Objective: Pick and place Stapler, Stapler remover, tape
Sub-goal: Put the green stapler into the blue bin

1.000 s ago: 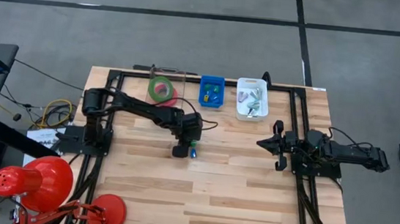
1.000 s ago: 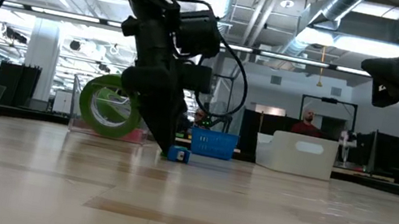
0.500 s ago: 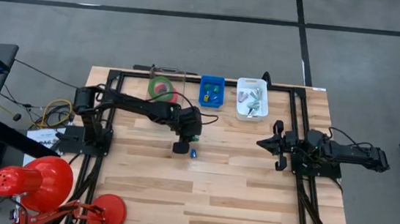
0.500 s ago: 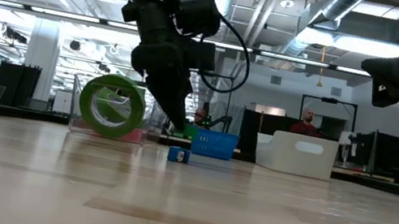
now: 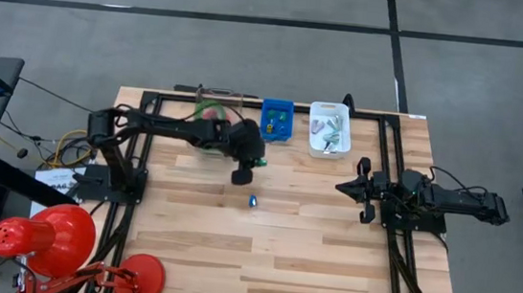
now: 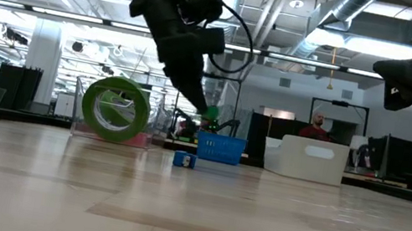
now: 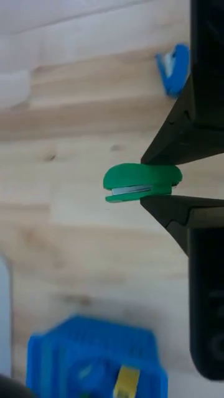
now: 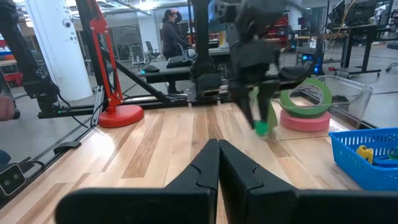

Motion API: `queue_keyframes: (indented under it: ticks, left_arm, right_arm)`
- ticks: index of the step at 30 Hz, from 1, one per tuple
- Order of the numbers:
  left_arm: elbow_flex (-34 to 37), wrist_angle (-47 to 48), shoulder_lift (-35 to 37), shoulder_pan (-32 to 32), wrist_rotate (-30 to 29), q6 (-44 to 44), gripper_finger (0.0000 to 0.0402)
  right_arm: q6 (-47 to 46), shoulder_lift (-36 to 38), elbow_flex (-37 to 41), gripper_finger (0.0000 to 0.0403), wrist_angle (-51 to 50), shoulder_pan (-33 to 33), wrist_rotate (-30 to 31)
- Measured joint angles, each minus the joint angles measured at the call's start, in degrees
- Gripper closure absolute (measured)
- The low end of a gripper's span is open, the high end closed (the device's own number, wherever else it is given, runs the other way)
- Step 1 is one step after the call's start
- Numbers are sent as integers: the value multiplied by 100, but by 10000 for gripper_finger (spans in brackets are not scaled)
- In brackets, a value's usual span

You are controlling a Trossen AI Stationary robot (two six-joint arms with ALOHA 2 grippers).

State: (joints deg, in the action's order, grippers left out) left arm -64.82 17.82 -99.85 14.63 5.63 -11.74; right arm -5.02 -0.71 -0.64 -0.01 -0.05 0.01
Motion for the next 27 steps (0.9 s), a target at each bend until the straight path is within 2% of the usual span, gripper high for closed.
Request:
queue_keyframes:
  ticks: [7,19,27]
  left_arm:
    - [-16,-419,137,452,-1,-1,333]
    - [-769,-481,135,1105,-3,-3,336]
    - [-953,-767,129,1359,-2,-5,336]
  right_arm:
    - [-2,-2,0,403,0,2,0]
    - [0,0,0,403,0,1,0]
    - [-1,-1,-1,403,0,1,0]
